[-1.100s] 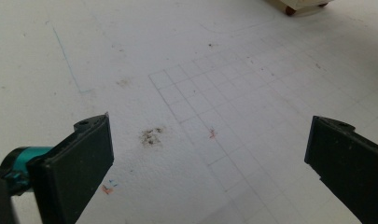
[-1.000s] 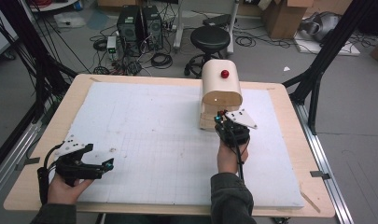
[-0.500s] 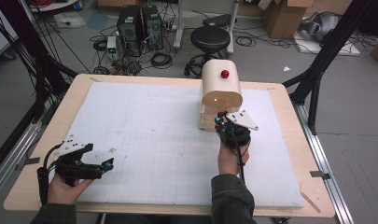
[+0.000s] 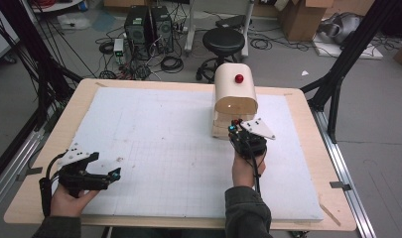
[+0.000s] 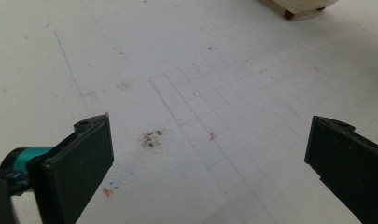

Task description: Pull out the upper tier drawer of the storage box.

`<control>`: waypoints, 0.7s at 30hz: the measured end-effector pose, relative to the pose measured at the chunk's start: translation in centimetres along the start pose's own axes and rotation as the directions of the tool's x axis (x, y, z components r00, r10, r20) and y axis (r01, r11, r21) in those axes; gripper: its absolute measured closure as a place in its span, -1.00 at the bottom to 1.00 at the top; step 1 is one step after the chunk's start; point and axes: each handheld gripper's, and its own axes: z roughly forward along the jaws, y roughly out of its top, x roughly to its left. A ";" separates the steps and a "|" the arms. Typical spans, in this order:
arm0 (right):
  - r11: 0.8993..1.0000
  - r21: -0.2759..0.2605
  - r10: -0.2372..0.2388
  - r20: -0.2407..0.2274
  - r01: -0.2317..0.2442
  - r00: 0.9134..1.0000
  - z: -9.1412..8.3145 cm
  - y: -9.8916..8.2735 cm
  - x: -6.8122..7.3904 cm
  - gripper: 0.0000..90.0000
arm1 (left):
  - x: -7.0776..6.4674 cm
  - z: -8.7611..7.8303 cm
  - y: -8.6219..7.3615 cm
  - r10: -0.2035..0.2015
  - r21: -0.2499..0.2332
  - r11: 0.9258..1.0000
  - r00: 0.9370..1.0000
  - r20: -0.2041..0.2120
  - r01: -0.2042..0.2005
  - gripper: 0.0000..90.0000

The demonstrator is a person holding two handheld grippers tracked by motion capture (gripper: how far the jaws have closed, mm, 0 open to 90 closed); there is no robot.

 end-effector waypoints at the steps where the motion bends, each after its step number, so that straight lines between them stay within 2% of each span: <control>1: 1.000 -0.001 0.000 -0.003 0.000 1.000 0.0 0.0 0.0 0.61 | 0.0 0.0 0.0 0.000 0.000 1.000 1.000 0.001 0.000 -0.96; 21: 1.000 0.001 0.002 -0.025 -0.002 1.000 -0.9 -0.3 -0.1 0.61 | 0.0 0.0 0.0 0.002 0.000 1.000 1.000 0.001 -0.002 -0.96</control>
